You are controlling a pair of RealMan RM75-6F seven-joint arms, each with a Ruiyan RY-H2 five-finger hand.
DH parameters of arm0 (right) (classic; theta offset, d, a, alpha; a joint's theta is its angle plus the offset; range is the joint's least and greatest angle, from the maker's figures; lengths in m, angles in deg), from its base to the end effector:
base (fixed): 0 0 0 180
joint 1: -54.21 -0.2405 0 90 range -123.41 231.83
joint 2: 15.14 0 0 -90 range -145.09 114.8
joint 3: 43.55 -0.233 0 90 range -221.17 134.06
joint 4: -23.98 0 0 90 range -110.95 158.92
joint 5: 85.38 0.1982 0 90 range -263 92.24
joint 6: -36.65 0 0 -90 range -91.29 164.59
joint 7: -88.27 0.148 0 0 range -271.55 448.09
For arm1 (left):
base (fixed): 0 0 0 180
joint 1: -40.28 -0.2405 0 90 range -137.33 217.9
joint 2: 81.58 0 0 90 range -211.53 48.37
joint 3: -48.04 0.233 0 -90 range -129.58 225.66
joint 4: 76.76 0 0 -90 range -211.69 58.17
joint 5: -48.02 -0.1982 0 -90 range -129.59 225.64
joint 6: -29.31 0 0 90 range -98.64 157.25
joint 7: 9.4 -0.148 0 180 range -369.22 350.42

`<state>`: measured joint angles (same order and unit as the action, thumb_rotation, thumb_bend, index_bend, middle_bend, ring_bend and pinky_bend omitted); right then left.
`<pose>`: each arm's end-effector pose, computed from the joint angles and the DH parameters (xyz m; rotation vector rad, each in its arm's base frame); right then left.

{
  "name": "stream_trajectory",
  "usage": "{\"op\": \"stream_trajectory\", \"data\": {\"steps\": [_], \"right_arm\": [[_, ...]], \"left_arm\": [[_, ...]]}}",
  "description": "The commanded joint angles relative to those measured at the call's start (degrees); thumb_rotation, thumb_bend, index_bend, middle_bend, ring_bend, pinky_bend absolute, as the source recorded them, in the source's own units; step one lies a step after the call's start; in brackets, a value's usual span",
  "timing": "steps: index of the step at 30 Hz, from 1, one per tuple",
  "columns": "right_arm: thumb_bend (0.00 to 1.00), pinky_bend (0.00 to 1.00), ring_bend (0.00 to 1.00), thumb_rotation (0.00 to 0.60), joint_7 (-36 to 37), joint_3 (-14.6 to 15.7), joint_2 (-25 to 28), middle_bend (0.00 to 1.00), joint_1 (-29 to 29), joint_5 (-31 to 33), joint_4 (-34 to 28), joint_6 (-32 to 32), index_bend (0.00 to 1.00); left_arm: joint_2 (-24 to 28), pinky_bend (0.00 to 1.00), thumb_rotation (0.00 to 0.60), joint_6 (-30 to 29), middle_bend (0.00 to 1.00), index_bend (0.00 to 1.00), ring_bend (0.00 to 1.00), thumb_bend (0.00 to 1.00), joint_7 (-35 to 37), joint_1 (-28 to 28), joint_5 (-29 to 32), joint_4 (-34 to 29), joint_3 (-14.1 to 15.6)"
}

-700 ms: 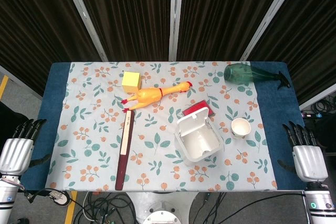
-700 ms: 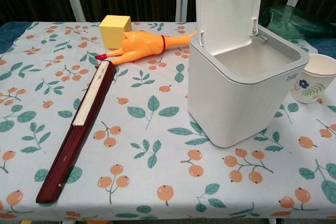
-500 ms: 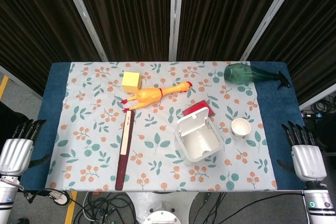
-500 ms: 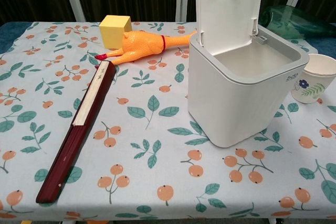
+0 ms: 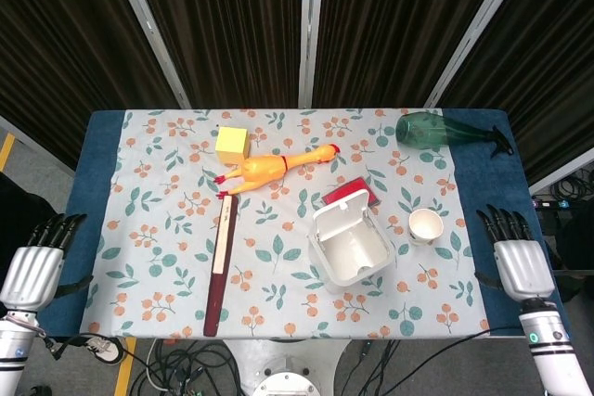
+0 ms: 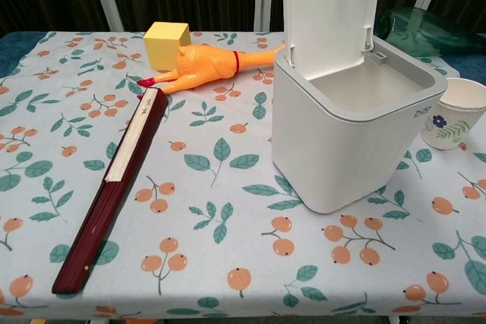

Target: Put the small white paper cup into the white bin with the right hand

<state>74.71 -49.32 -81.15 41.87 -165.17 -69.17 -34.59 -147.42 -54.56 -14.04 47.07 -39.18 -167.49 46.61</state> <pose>-0.2754 -0.2261 0.1282 1.5558 -0.8614 0.7081 -0.2826 0.1870 0.1458 -1.4729 -0.8438 -0.8548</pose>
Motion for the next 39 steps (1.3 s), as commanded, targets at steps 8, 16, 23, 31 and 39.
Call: {"op": "stream_trajectory", "data": {"steps": [8, 16, 23, 31, 39], "right_arm": [[0.02, 0.0, 0.0, 0.6, -7.8, -4.0, -5.0, 0.0, -10.3, 8.2, 0.3, 11.2, 0.0], [0.06, 0.07, 0.0, 0.6, -12.6, -3.8, -7.1, 0.0, -13.8, 14.2, 0.2, 15.1, 0.0], [0.11, 0.23, 0.0, 0.6, -12.8, -2.9, -7.9, 0.02, -15.4, 15.5, 0.9, 16.0, 0.0], [0.17, 0.49, 0.15, 0.6, -11.8, -1.9, -8.0, 0.15, -16.2, 15.4, 1.8, 16.1, 0.0], [0.21, 0.55, 0.25, 0.6, -10.1, -1.2, -8.1, 0.29, -16.1, 13.8, 2.4, 14.2, 0.24]], "left_arm": [[0.0, 0.16, 0.6, 0.6, 0.12, 0.09, 0.09, 0.1, 0.9, 0.0, 0.5, 0.3, 0.1], [-0.1, 0.16, 0.6, 1.3, 0.12, 0.09, 0.09, 0.1, 2.5, 0.2, 0.9, 1.1, 0.1], [-0.4, 0.16, 0.6, 2.3, 0.12, 0.09, 0.09, 0.1, 3.3, 0.4, 2.0, 1.8, -0.1], [-0.5, 0.16, 0.6, 2.4, 0.12, 0.09, 0.09, 0.1, 3.2, 0.4, 2.2, 2.1, -0.1], [-0.4, 0.16, 0.6, 2.5, 0.12, 0.09, 0.09, 0.1, 3.4, 0.4, 2.1, 1.9, 0.0]]}}
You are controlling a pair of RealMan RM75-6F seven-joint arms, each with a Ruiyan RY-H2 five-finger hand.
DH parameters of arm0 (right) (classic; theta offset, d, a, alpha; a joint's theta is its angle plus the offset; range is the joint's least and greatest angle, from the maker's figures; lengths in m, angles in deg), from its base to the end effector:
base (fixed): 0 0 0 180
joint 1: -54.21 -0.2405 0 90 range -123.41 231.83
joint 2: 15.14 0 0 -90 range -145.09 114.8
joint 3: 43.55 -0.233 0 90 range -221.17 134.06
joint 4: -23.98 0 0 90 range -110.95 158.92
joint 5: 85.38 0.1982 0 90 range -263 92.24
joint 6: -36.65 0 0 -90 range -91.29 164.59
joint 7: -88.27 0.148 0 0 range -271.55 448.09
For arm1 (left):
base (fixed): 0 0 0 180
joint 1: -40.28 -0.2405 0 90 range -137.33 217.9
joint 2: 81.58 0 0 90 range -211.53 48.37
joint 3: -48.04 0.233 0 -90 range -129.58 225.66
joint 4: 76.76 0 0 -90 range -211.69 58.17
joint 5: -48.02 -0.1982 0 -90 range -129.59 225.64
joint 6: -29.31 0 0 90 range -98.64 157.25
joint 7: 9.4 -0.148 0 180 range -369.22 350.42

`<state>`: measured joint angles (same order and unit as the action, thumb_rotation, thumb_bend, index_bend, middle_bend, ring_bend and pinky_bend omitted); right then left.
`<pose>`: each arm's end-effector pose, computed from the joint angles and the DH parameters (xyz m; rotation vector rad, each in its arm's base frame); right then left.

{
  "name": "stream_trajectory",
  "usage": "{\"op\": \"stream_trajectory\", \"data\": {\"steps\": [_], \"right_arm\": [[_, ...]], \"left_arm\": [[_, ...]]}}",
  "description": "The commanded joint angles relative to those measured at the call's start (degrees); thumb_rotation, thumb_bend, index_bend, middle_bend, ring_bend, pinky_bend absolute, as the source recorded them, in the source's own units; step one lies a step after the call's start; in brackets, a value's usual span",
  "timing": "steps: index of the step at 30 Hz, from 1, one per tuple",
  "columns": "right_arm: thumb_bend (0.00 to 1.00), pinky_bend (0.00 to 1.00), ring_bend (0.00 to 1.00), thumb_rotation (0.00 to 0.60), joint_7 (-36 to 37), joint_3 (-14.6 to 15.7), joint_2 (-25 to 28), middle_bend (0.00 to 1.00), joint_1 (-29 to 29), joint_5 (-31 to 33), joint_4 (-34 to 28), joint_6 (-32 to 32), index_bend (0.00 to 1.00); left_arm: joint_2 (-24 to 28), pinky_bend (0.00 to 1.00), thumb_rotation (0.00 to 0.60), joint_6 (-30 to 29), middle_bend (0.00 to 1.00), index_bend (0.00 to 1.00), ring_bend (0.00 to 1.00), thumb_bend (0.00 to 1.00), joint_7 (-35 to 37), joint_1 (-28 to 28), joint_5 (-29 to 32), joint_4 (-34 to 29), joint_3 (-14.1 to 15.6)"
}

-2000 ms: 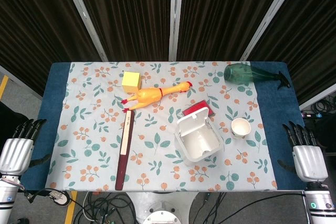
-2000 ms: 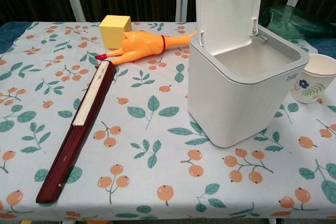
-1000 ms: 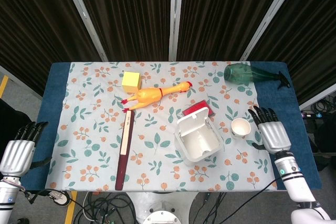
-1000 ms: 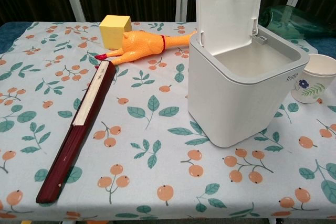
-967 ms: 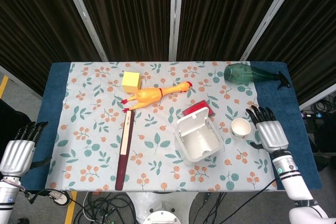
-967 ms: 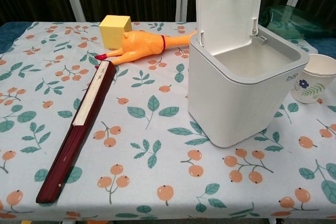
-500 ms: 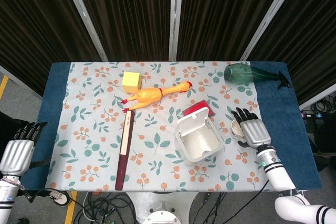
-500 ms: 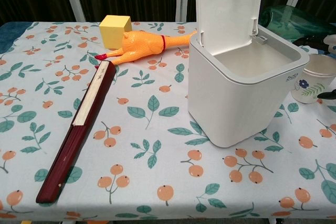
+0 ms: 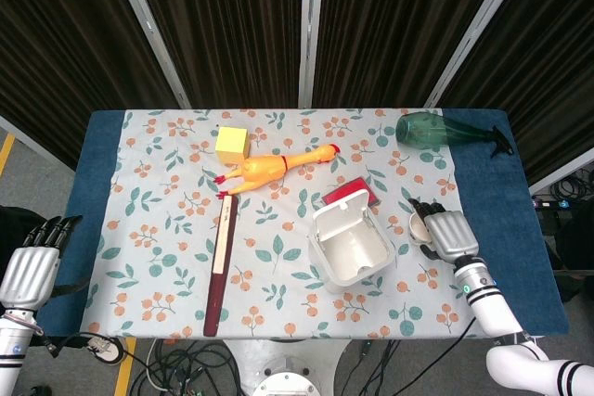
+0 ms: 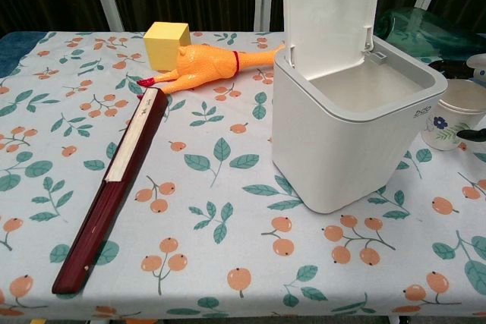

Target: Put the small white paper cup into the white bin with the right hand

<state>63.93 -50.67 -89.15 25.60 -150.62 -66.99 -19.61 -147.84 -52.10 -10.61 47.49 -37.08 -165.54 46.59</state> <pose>-0.2305 -0.2917 0.0626 1.7613 -0.9088 0.6215 -0.2946 0.1898 0.1433 -1.4546 -0.9130 -0.8392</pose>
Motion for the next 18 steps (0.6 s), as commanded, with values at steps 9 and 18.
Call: {"op": "stream_trajectory", "data": {"steps": [9, 18], "right_arm": [[0.25, 0.58, 0.32, 0.6, 3.1, 0.5, 0.6, 0.39, 0.6, -2.4, 0.5, -2.4, 0.4], [0.26, 0.58, 0.32, 0.6, 8.5, -0.6, 8.7, 0.39, 3.1, -8.5, -7.4, -9.2, 0.4]], "left_arm": [[0.1, 0.16, 0.6, 0.3, 0.12, 0.09, 0.09, 0.1, 0.2, 0.1, 0.1, -0.1, 0.1], [0.8, 0.16, 0.6, -0.1, 0.12, 0.09, 0.09, 0.1, -0.3, 0.1, -0.1, -1.1, -0.1]]}}
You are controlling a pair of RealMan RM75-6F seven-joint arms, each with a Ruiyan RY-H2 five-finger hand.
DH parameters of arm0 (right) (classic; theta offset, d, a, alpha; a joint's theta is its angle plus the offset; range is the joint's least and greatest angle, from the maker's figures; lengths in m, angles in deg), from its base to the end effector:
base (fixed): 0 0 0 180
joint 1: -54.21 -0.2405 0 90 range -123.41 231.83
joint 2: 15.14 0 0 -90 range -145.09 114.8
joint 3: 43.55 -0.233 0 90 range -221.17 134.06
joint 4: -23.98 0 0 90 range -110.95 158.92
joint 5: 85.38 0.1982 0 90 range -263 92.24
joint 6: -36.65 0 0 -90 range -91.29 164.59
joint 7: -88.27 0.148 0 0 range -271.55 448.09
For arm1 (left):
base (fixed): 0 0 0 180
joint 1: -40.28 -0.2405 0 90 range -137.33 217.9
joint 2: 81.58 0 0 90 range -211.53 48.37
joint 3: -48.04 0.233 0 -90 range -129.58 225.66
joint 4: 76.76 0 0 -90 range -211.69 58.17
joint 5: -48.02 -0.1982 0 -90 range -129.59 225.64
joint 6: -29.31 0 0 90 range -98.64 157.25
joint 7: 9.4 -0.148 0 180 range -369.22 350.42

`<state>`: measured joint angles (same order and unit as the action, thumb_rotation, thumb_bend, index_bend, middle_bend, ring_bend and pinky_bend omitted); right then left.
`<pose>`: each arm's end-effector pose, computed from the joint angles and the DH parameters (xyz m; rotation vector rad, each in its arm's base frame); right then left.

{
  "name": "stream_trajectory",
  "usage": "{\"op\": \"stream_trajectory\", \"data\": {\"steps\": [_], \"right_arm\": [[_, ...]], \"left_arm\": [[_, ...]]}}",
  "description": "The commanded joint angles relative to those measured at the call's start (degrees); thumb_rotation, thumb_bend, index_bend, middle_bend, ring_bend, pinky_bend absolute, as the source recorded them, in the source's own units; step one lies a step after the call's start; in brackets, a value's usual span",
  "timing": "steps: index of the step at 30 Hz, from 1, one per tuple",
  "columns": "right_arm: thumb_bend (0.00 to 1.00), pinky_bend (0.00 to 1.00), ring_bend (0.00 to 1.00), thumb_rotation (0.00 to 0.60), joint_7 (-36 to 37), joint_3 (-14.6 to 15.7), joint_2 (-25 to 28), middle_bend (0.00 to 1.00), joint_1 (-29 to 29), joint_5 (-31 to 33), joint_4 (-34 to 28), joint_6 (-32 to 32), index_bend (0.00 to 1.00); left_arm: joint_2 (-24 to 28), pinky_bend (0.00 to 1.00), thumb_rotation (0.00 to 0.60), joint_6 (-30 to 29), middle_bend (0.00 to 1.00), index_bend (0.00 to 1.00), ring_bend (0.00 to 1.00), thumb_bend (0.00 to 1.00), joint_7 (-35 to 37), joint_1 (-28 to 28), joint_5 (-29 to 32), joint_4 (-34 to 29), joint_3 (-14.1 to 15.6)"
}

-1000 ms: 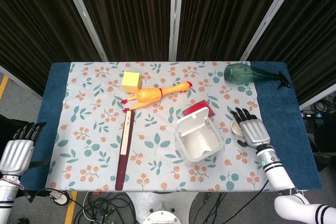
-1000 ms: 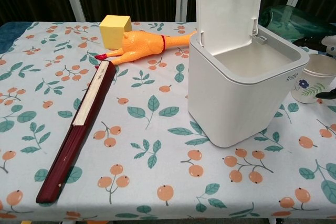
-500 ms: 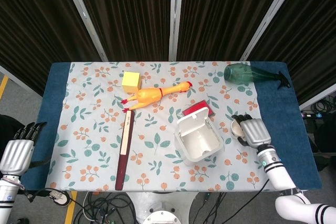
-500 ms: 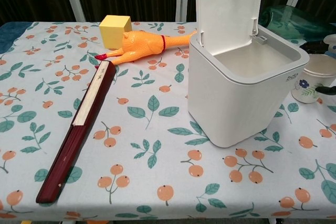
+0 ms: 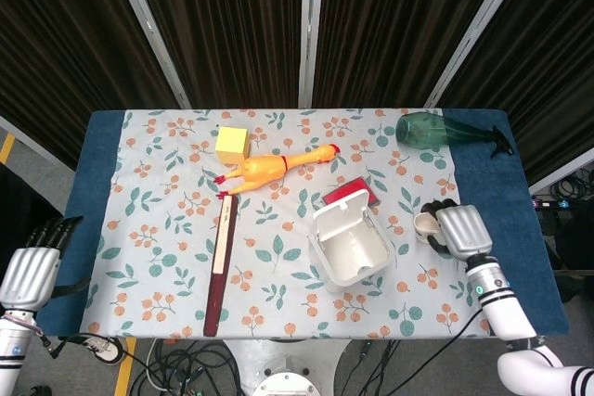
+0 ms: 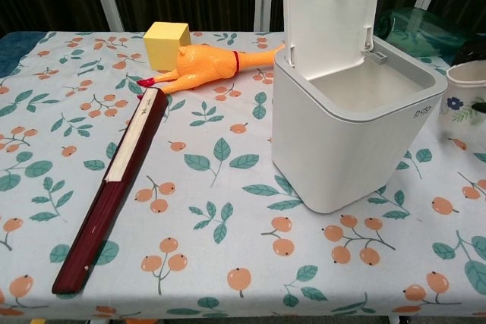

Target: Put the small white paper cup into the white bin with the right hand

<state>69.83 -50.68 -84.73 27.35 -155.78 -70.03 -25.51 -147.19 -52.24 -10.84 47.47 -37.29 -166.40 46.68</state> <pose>-0.2239 -0.2881 0.0940 1.6959 -0.8678 0.7450 -0.2923 0.1892 0.1452 -1.4582 -0.9105 -0.8411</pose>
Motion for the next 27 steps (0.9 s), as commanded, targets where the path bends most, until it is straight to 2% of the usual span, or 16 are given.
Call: {"op": "stream_trajectory", "data": {"steps": [1, 9, 13, 19, 25, 27], "right_arm": [[0.26, 0.58, 0.32, 0.6, 3.3, -0.8, 5.7, 0.39, 1.9, -4.6, -5.9, -4.6, 0.4], [0.25, 0.58, 0.32, 0.6, 10.4, -1.4, 16.7, 0.41, 5.2, -15.4, -16.5, -12.7, 0.42], [0.25, 0.58, 0.32, 0.6, 13.3, -1.1, 18.7, 0.42, 5.3, -20.1, -19.4, -13.6, 0.42], [0.23, 0.57, 0.32, 0.6, 14.6, -0.5, 16.5, 0.42, 2.8, -25.2, -20.5, -11.3, 0.42], [0.22, 0.55, 0.32, 0.6, 13.1, -0.9, 12.7, 0.4, -0.3, -25.1, -20.1, -7.3, 0.41], [0.2, 0.51, 0.27, 0.6, 12.2, -0.8, 11.9, 0.36, -0.9, -25.0, -20.1, -6.4, 0.36]], "left_arm": [[0.1, 0.16, 0.6, 0.1, 0.12, 0.09, 0.09, 0.1, -0.1, 0.2, 0.2, -0.3, -0.2], [0.1, 0.16, 0.6, 0.6, 0.12, 0.09, 0.09, 0.1, -1.1, 0.6, 0.1, -1.1, -0.3], [0.1, 0.16, 0.6, 0.6, 0.12, 0.09, 0.09, 0.1, -1.4, 0.7, 0.2, -1.2, -0.3], [0.2, 0.16, 0.6, 0.6, 0.12, 0.09, 0.09, 0.1, -1.7, 0.6, 0.2, -1.4, -0.2], [0.6, 0.16, 0.6, 0.3, 0.12, 0.09, 0.09, 0.1, -1.6, 0.5, 0.3, -1.6, -0.3], [0.6, 0.16, 0.6, 0.2, 0.12, 0.09, 0.09, 0.1, -1.4, 0.4, 0.3, -1.5, -0.2]]}}
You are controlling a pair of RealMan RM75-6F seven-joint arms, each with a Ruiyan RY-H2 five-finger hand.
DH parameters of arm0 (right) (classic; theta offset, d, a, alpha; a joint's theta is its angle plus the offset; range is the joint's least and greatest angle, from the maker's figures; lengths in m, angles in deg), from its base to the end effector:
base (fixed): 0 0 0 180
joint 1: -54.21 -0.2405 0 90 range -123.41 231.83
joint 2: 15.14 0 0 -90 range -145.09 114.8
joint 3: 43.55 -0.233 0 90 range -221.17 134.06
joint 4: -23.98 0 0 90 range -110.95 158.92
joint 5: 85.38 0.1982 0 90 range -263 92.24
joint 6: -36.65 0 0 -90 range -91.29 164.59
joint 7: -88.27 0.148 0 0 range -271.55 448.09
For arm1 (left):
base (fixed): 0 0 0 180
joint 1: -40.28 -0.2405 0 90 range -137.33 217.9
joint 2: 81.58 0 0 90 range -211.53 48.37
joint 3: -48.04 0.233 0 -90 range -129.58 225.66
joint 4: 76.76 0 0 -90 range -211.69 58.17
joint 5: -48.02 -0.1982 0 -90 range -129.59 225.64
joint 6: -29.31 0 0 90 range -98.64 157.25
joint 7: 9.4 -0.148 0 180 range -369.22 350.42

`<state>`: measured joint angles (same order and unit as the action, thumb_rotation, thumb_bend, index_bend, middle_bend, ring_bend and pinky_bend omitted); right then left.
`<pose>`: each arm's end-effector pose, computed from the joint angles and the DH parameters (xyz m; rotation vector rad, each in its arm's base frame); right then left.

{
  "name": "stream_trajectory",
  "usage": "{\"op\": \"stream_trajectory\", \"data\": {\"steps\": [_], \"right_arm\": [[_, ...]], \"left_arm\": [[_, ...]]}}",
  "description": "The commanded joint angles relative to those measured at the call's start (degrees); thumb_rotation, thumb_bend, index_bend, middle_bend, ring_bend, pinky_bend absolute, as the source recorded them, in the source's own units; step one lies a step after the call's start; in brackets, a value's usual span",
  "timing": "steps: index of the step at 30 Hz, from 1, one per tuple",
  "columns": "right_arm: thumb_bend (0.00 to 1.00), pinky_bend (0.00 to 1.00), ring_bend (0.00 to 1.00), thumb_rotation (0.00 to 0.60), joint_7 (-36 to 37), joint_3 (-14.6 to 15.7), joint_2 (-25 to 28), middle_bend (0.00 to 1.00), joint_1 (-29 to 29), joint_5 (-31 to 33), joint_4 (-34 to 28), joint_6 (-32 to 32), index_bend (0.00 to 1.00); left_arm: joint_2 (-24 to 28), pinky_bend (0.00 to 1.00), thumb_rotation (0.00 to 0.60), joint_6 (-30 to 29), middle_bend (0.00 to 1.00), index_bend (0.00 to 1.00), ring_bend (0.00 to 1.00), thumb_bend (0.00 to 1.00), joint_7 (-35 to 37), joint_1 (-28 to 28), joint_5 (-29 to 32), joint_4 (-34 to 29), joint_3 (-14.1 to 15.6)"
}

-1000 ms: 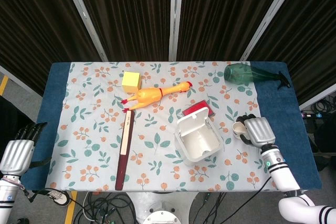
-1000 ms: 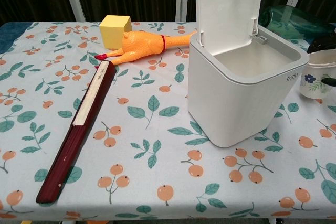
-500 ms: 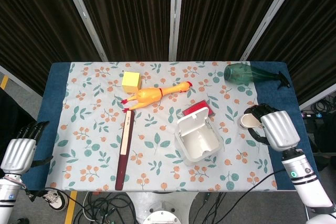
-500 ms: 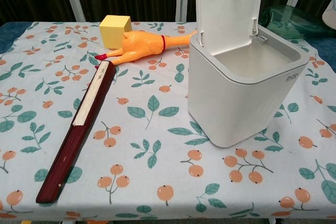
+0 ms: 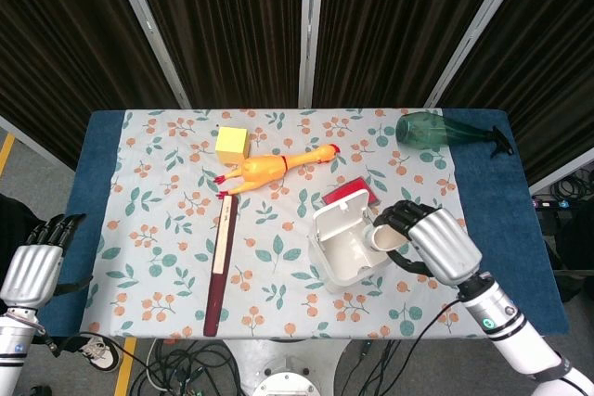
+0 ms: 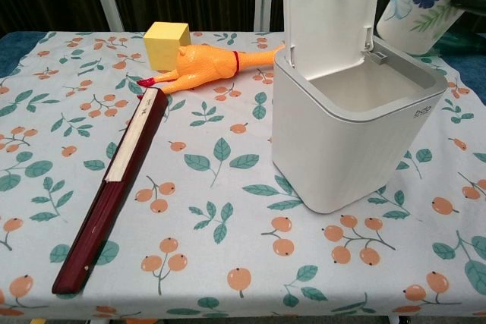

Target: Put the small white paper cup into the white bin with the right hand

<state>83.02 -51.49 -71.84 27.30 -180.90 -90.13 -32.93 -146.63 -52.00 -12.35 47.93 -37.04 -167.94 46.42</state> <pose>-0.1113 -0.2443 0.1374 1.9046 -0.7174 1.2737 -0.2869 0.1918 0.1458 -1.4651 -0.8996 -0.8392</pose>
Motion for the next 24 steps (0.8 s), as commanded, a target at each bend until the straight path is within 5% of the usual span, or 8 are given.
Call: {"op": "stream_trajectory", "data": {"steps": [1, 5, 8, 17, 24], "right_arm": [[0.2, 0.48, 0.24, 0.6, -1.5, 0.1, -1.3, 0.34, -1.1, 0.2, -0.1, 1.5, 0.33], [0.1, 0.29, 0.05, 0.6, -1.5, 0.4, -1.6, 0.18, -1.5, 0.2, -0.3, 2.1, 0.09], [0.03, 0.18, 0.0, 0.6, -0.9, 0.8, -0.7, 0.06, -1.6, 0.3, -0.6, 2.6, 0.0], [0.0, 0.13, 0.0, 0.6, 0.7, 1.2, 1.1, 0.02, 1.6, 0.6, 1.0, -2.7, 0.0], [0.0, 0.09, 0.0, 0.6, 0.9, 2.7, 0.8, 0.01, 10.2, 6.0, 10.4, -12.4, 0.0]], "left_arm": [[0.0, 0.16, 0.6, 0.0, 0.12, 0.09, 0.09, 0.1, 0.2, -0.1, 0.0, 0.2, 0.1], [0.0, 0.16, 0.6, -0.1, 0.12, 0.09, 0.09, 0.1, 0.7, -0.3, 0.1, 0.5, 0.2], [-0.1, 0.16, 0.6, -0.1, 0.12, 0.09, 0.09, 0.1, 1.0, -0.4, 0.1, 0.8, 0.2], [-0.3, 0.16, 0.6, -0.4, 0.12, 0.09, 0.09, 0.1, 1.2, -0.4, -0.1, 1.0, 0.2], [-0.3, 0.16, 0.6, -1.6, 0.12, 0.09, 0.09, 0.1, 1.4, -0.7, -0.7, 1.1, 0.0]]}}
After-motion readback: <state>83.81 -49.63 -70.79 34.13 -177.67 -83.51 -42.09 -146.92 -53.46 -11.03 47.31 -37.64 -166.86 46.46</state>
